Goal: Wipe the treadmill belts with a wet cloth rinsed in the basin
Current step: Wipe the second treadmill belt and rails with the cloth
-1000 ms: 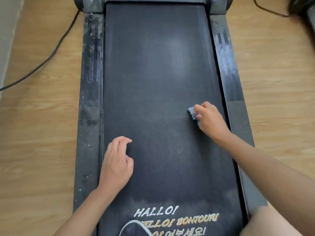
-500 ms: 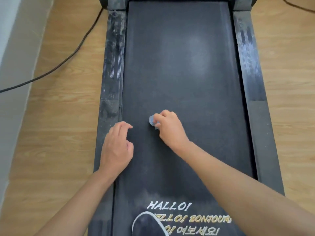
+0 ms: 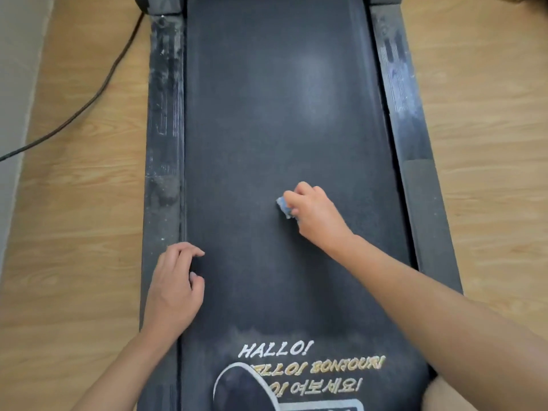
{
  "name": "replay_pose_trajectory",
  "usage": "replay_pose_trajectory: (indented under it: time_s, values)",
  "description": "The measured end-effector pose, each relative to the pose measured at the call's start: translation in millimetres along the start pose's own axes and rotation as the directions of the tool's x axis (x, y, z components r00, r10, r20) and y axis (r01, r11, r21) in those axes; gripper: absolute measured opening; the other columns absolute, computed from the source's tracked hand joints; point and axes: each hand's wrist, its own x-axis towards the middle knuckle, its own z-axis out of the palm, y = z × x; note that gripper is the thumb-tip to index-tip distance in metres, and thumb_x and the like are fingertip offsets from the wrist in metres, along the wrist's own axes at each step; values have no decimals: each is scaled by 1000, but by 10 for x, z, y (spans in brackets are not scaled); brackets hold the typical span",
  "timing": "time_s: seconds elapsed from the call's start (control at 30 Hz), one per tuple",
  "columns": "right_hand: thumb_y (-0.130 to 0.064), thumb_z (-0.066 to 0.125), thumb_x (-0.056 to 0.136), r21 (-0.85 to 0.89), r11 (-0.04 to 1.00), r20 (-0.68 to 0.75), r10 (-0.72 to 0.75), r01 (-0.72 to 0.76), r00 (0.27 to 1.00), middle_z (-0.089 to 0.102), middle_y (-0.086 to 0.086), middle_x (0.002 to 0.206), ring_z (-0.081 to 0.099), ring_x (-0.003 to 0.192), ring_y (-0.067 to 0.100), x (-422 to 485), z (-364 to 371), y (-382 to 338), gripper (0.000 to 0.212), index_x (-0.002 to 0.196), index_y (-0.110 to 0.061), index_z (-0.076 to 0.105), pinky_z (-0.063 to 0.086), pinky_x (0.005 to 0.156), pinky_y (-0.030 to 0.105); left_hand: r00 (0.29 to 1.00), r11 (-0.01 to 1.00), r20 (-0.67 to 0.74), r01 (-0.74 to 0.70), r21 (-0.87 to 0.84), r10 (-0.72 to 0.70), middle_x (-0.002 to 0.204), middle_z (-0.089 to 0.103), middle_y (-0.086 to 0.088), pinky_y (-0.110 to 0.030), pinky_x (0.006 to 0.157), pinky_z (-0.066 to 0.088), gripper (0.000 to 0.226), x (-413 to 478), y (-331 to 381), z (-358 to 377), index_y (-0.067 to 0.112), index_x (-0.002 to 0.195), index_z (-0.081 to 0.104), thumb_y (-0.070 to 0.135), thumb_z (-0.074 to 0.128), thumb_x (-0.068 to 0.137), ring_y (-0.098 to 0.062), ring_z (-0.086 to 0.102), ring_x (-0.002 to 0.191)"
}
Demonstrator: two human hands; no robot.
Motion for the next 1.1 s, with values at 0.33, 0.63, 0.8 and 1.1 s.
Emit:
replay_pose_trajectory:
  time_s: [0.33,0.63,0.8,1.1]
  values:
    - [10,55,89,-107,953,-169,263,-283,950,49,4,98,41,84,30,-873,-643,1421,25,91,-14,51,46,65,45,984,986,82,-160,41,157,127,51,7,-33,101,43,45,283,329,68,16,122,58,-8,62,84,-18,50,113]
    - [4,62,86,140,989,10,-40,38,999,56,1,93,39,78,24,90,327,-694,20,85,-15,61,44,59,42,997,990,5,-79,116,79,128,55,0,-40,105,42,46,-7,33,-1,13,122,60,-4,60,79,-27,50,125]
    - [7,62,86,136,983,156,-147,127,977,52,4,98,41,86,24,588,643,-1778,23,88,-15,56,38,60,37,987,987,-147,87,134,-67,130,55,-8,-47,114,36,54,-202,-236,-204,8,126,56,-11,61,75,-34,46,131]
    - [8,57,85,-65,998,35,-1,3,999,45,2,97,37,83,24,-269,19,-178,33,91,-21,42,35,59,39,968,986,-251,54,161,-12,120,61,-11,-51,106,40,43,12,-448,-190,7,116,59,2,45,75,-41,54,118]
